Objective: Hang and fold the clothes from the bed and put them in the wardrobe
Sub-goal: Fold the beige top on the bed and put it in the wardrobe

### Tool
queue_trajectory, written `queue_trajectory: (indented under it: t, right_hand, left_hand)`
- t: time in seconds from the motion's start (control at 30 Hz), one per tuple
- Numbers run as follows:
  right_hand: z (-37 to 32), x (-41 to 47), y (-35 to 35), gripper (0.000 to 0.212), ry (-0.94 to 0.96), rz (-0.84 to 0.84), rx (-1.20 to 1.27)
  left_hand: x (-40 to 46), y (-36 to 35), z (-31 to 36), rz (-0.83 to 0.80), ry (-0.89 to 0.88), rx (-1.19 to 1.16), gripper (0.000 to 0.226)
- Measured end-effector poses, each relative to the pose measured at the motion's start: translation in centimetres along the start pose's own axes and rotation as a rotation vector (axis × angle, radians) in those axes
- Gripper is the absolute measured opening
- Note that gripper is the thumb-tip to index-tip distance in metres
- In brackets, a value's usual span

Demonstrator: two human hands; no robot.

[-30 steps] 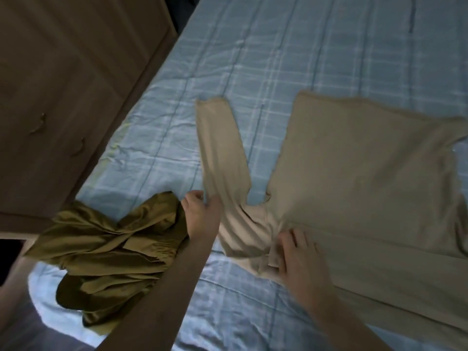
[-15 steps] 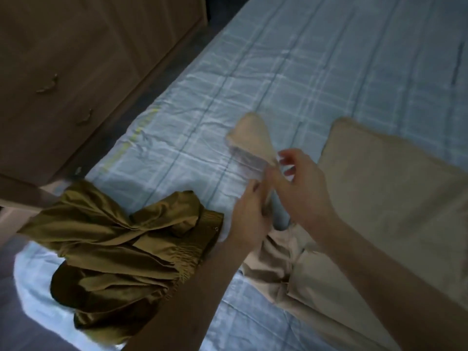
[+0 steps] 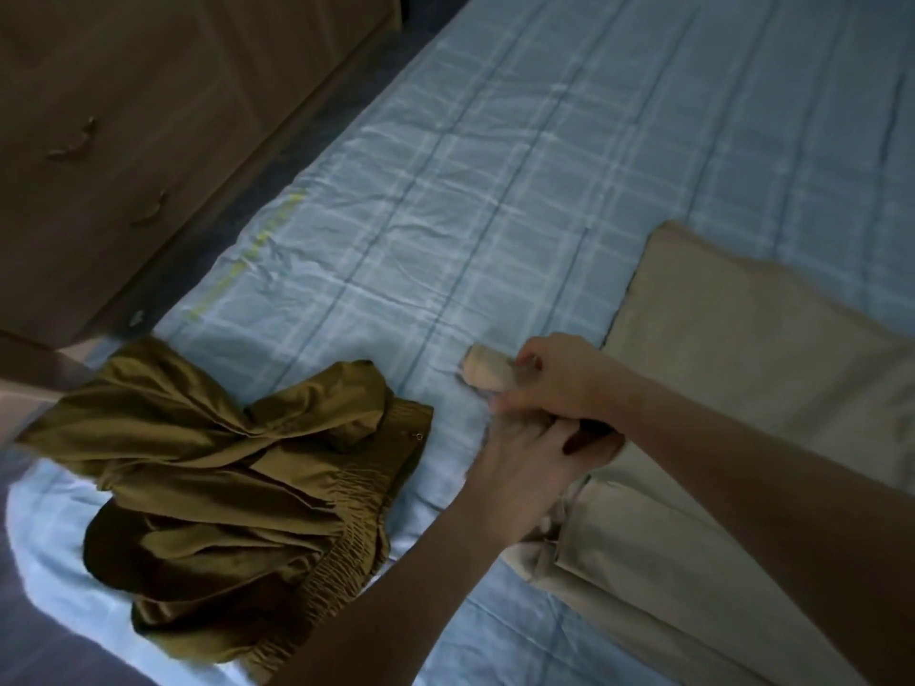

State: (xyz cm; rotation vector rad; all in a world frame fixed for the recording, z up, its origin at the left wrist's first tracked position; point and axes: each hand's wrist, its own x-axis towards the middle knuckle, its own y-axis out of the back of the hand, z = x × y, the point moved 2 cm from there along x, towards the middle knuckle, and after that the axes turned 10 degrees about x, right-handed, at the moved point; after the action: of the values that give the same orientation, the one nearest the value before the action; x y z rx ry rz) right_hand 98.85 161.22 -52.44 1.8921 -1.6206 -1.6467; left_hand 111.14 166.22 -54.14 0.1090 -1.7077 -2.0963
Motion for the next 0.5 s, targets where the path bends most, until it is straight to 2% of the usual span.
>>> queue_trajectory:
  t: [0.07, 0.1, 0.17, 0.23, 0.27, 0.33, 0.4, 0.47, 0.5]
  right_hand:
    - [0.6, -0.8, -0.6, 0.035, 0.042, 0.041, -0.159]
    - [1.1, -1.2, -0.5, 0.024, 0.065, 0.163, -0.110]
    - [2.3, -2.8, 0.5, 0.015, 0.047, 0.491, 0.249]
    - [4.2, -6.0, 2.5, 0.010, -0.042, 0.702, 0.736]
    - [5.3, -8.0, 3.5, 0.012, -0.079, 0.720, 0.989]
    - [7.8, -12.3, 4.8, 0.022, -0.090, 0.621, 1.467]
    - [10.5, -16.8, 5.3, 0.025, -0.049, 0.569, 1.869]
    - [13.3, -20.2, 4.7, 0.046, -0.028, 0.588, 2.044]
    - [14.8, -21.3, 4.0, 0.062, -0.044, 0.619, 2.118]
  left_hand:
    - [-0.3, -1.3, 0.6, -0.065, -0.009, -0.028, 0.059]
    - [-0.6, -1.9, 1.2, -0.095, 0.003, -0.031, 0.068]
    - [-1.6, -2.5, 2.3, -0.151, 0.028, 0.007, 0.084]
    - [-2.6, -2.1, 3.1, -0.102, 0.050, -0.017, 0.085]
    - [-3.3, -2.1, 3.1, -0.048, 0.052, -0.039, 0.090]
    - [-4.7, -1.9, 2.4, 0.007, 0.100, -0.015, 0.096]
    - [-5.9, -1.9, 1.5, 0.041, 0.254, 0.045, 0.080]
    - [-6.3, -2.2, 0.8, 0.002, 0.395, 0.049, 0.064]
    - [-6.5, -2.5, 0.7, -0.033, 0.435, 0.037, 0.065]
